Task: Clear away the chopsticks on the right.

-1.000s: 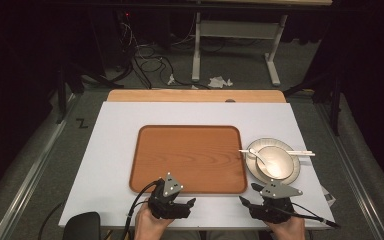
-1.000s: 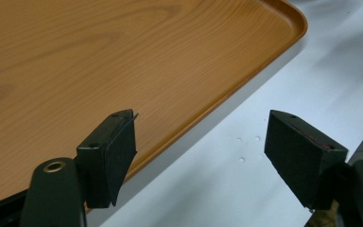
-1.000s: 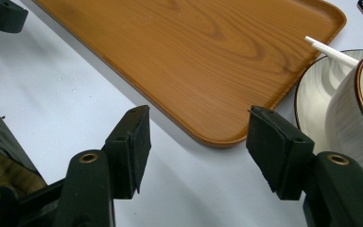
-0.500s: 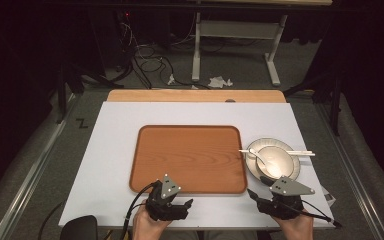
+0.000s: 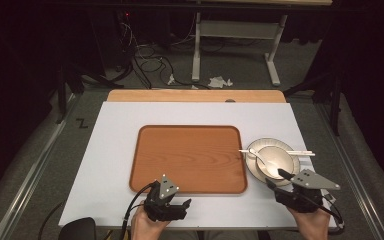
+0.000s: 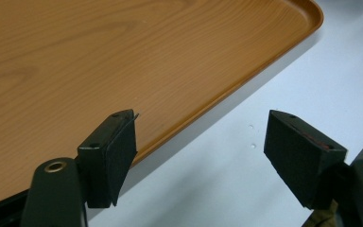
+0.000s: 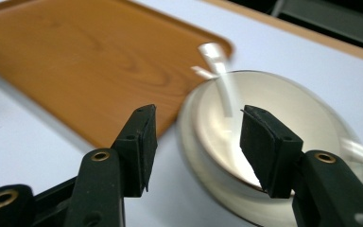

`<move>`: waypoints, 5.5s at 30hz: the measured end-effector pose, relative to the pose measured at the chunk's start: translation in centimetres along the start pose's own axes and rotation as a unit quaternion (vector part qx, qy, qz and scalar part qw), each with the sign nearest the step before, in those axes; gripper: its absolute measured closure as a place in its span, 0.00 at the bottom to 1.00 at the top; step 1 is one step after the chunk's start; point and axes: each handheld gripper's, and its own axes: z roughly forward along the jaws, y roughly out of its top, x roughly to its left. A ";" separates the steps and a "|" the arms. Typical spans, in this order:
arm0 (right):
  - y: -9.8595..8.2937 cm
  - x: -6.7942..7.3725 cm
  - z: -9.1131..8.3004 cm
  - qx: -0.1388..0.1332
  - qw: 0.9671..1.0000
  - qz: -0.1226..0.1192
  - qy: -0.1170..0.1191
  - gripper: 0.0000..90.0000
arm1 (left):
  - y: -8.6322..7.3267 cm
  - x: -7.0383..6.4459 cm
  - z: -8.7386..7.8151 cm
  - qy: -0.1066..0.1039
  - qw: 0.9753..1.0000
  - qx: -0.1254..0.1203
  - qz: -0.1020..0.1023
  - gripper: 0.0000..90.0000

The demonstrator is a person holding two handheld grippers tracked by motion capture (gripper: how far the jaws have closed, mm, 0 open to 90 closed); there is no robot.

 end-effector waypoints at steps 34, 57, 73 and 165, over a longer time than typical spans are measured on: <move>0.4 -9.2 -0.4 0.062 0.990 0.109 -0.059 0.84 | 0.5 0.0 0.6 -0.018 1.000 0.009 0.007 0.29; 0.9 -13.9 5.9 0.138 0.985 0.097 -0.039 0.82 | -2.4 0.6 -2.3 0.040 0.998 0.008 -0.047 0.30; 1.2 -14.6 8.4 0.162 0.983 0.085 -0.034 0.72 | -3.3 0.4 -2.8 0.049 0.997 0.013 -0.063 0.29; 0.2 -13.4 4.3 0.104 0.989 0.096 0.038 0.95 | -1.6 0.0 -0.8 0.024 0.999 0.021 -0.022 0.30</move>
